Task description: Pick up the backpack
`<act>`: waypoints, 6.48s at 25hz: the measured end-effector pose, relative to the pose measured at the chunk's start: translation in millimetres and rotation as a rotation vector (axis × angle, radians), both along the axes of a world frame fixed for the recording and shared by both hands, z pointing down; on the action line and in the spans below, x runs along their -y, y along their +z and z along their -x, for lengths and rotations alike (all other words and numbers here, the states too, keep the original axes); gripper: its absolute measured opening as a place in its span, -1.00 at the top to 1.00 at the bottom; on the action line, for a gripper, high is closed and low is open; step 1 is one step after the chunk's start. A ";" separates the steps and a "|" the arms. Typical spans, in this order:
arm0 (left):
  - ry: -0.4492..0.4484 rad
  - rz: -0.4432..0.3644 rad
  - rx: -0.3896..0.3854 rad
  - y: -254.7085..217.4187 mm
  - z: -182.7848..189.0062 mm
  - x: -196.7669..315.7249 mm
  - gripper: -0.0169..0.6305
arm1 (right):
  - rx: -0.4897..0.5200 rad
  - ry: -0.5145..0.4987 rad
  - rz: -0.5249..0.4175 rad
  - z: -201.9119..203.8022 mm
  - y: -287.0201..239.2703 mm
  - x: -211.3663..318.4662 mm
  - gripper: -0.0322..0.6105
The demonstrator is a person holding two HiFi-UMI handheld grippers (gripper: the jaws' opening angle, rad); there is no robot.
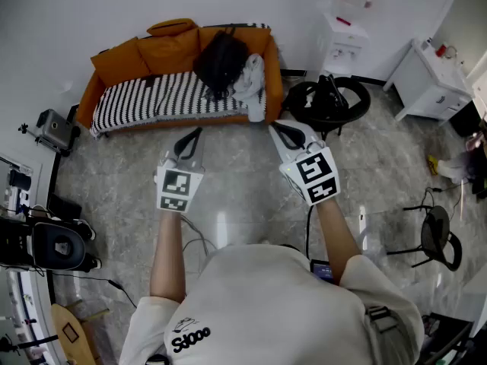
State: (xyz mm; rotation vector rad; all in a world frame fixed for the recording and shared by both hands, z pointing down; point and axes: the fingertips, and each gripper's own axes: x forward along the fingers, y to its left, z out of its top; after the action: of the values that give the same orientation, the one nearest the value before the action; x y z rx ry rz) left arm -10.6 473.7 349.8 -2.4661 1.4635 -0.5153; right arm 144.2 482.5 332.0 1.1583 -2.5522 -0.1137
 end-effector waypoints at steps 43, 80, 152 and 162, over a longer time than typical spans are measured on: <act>-0.039 0.058 -0.104 37.1 -7.2 203.8 0.91 | 0.043 0.004 0.097 -11.2 40.8 221.6 0.89; 0.064 0.154 -0.148 61.3 94.9 516.6 0.91 | 0.185 0.110 0.111 95.2 33.1 516.6 0.89; -0.319 0.786 0.001 422.6 89.5 1047.4 0.10 | 0.069 -0.067 0.813 133.2 346.6 1082.4 0.29; -0.322 0.749 0.032 434.0 80.6 1063.5 0.09 | 0.049 -0.027 0.839 128.0 367.2 1098.1 0.30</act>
State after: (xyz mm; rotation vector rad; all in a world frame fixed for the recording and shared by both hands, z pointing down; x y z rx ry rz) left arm -91.2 -589.8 783.9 -2.6954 1.9278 -1.3770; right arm 16.1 -615.7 699.3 0.7780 -2.2452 0.8947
